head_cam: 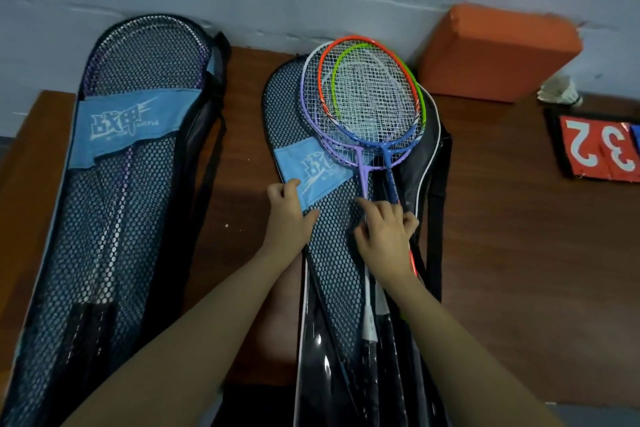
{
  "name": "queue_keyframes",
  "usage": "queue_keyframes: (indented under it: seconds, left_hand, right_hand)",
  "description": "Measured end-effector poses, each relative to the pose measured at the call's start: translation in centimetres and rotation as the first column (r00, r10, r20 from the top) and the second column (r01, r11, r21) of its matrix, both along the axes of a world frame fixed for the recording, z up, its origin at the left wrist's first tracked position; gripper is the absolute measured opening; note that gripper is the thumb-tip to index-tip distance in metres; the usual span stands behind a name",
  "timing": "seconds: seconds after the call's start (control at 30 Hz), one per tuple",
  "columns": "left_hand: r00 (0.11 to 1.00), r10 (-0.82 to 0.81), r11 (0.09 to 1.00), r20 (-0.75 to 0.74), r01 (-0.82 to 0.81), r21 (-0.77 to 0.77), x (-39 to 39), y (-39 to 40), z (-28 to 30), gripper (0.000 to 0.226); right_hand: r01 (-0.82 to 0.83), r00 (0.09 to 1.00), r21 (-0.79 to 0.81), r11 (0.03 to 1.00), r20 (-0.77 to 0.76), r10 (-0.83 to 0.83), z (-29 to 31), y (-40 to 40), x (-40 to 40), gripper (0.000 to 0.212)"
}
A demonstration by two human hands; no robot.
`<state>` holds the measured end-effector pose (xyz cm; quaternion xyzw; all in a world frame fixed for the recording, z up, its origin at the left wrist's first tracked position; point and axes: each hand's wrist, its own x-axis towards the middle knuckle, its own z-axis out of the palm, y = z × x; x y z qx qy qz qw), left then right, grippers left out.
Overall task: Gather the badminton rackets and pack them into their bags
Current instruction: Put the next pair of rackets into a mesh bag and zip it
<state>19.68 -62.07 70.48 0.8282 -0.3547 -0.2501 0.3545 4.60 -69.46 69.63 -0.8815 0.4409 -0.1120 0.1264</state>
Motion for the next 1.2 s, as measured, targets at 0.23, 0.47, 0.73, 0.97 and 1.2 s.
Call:
queue_keyframes:
  seconds: [0.23,0.47,0.73,0.97,1.2]
  left_hand:
    - [0.995,0.066,0.981,0.071,-0.051,-0.189,0.4,0.9,2.8,0.047]
    - [0.989,0.051,0.983,0.142,-0.025,-0.179,1.7,3.7,4.2,0.05]
    - [0.989,0.076,0.994,0.129,-0.064,-0.094,2.7,4.8,3.2,0.052]
    - [0.987,0.05,0.988,0.152,-0.026,-0.151,4.2,3.6,2.5,0.051]
    - [0.952,-0.026,0.877,0.304,0.167,-0.45,3.3,4.2,7.0,0.044]
  right_hand:
    - [0.094,0.991,0.141,0.986,0.077,-0.106,0.6,-0.3,-1.2,0.046]
    - [0.173,0.985,0.17,0.97,-0.022,-0.172,0.9,-0.4,0.0,0.028]
    - [0.091,0.983,0.182,0.979,-0.173,-0.059,1.7,0.6,3.2,0.03]
    - [0.134,0.99,0.277,0.952,0.008,-0.142,2.6,0.9,4.2,0.027]
    - [0.151,0.988,0.342,0.928,-0.012,-0.156,5.0,2.0,4.7,0.031]
